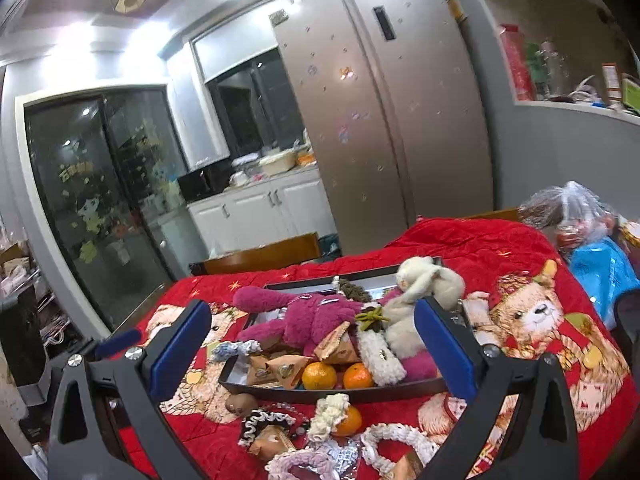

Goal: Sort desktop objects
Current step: 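Withdraw both tools from the box toward the remaining items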

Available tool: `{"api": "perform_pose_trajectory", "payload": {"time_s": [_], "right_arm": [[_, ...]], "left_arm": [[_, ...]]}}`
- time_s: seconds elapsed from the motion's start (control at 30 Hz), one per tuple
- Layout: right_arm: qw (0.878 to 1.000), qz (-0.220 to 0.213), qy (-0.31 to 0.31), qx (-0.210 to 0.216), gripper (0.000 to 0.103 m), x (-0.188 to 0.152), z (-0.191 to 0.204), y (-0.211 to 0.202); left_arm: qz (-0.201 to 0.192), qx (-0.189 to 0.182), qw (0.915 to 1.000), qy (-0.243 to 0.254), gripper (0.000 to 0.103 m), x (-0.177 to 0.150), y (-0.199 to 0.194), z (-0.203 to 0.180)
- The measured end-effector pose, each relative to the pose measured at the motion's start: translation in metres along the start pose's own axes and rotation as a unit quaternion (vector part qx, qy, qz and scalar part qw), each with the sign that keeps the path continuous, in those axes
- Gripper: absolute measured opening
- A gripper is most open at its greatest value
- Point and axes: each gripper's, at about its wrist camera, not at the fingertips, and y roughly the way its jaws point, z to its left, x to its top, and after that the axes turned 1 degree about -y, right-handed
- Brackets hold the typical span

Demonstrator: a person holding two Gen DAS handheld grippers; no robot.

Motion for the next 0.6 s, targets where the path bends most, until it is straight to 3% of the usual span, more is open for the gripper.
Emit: {"api": "perform_pose_trajectory", "payload": {"time_s": [0.1,0.27,0.47,0.6], "right_arm": [[1.0,0.001,-0.017,-0.01,0.103,-0.016,0.002,0.003],[0.998,0.056,-0.026,0.025,0.103,-0.038,0.001,0.032],[0.992,0.112,-0.031,0.042,0.103,-0.06,-0.004,0.059],[0.988,0.146,-0.021,0.049,0.102,-0.07,-0.011,0.074]], "left_arm": [[0.017,-0.01,0.9998,-0.006,0.079,-0.015,0.012,-0.007],[0.056,0.006,0.9984,0.008,0.079,-0.037,0.039,-0.015],[0.078,0.018,0.9968,0.008,0.079,-0.052,0.055,-0.012],[0.098,0.006,0.9951,-0.007,0.079,-0.057,0.064,-0.007]]}}
